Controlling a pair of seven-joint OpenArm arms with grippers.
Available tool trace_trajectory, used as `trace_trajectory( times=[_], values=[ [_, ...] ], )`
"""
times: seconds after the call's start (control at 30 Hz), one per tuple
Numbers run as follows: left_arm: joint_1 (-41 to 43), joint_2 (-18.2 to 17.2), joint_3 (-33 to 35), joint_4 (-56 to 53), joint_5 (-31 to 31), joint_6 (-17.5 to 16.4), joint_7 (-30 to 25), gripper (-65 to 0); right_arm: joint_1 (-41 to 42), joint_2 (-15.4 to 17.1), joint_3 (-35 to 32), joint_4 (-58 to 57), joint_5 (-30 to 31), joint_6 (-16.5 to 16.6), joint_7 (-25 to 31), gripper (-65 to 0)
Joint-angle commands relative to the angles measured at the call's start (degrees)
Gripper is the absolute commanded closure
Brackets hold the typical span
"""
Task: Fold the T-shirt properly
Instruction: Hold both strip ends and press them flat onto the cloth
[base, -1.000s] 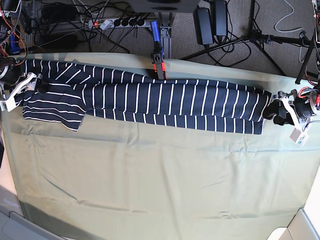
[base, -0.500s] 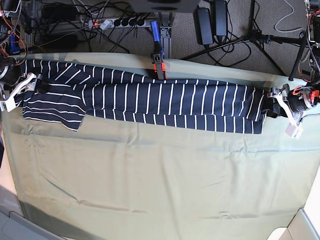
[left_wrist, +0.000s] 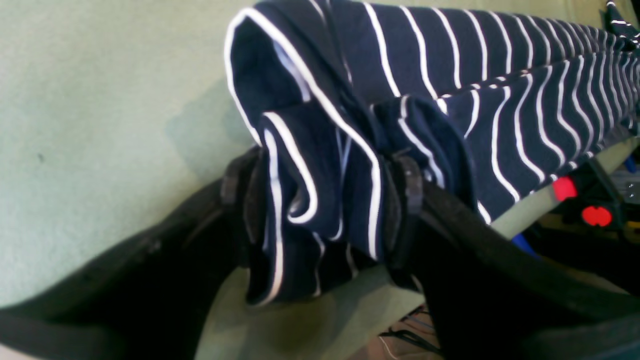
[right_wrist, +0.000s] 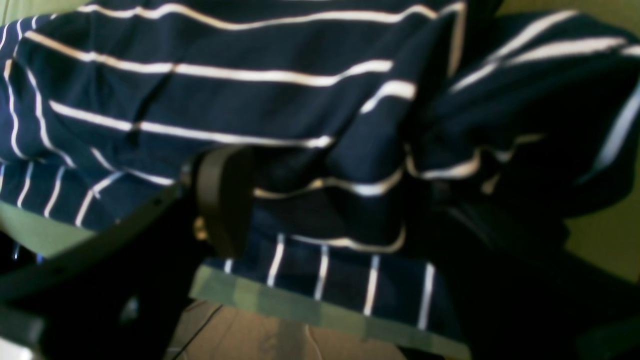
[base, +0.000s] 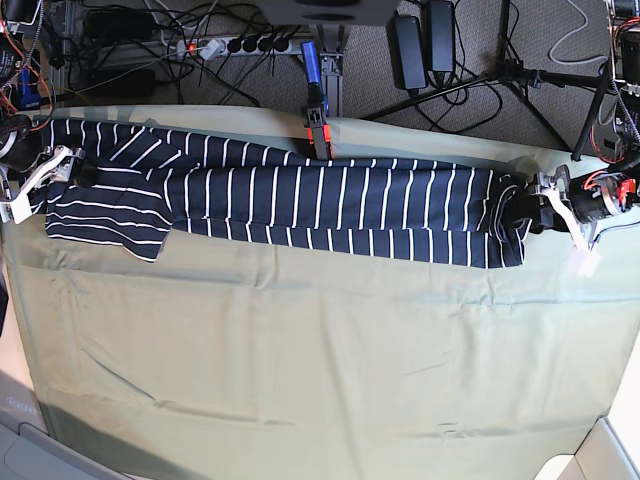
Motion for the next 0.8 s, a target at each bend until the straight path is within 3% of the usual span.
trace_trajectory(
  times=[0.0,0.13,0.27,0.43,0.57,0.6,0.77],
  values=[
    [-0.76,-1.22,-0.55,0.68,-1.66,-1.63,-0.17,-36.1,0.44,1.22,0.74,0.74,0.44,2.40,1.09,-42.9],
    [-0.76,-1.22,-0.55,0.68,-3.19,-1.63,-0.13,-36.0,0.44,1.22,0.74,0.74,0.44,2.40,1.09,-42.9],
    [-0.76,-1.22,-0.52,0.68,-7.39,-1.63,2.05,-25.7,0.44,1.22,0.74,0.74,0.42,2.40,1.09,-42.9],
    [-0.76,-1.20,-0.52,0.68,-7.52,-1.63,1.92,-22.4,0.44,1.25,0.74,0.76,0.44,2.40,1.09,-42.9],
    [-0.76,-0.70,-0.37,0.68,-4.35,-1.63,0.98,-1.6,0.44,1.22,0.74,0.76,0.46,2.40,1.11,-42.9],
    [-0.76,-0.33,-0.37,0.68,-2.97,-1.63,0.59,0.0,0.46,1.22,0.74,0.74,0.46,2.38,1.11,-42.9],
    [-0.83,0.68,-0.37,0.68,0.04,-1.63,-0.50,0.0,0.44,1.27,0.74,0.76,0.50,2.38,1.09,-42.8]
  ],
)
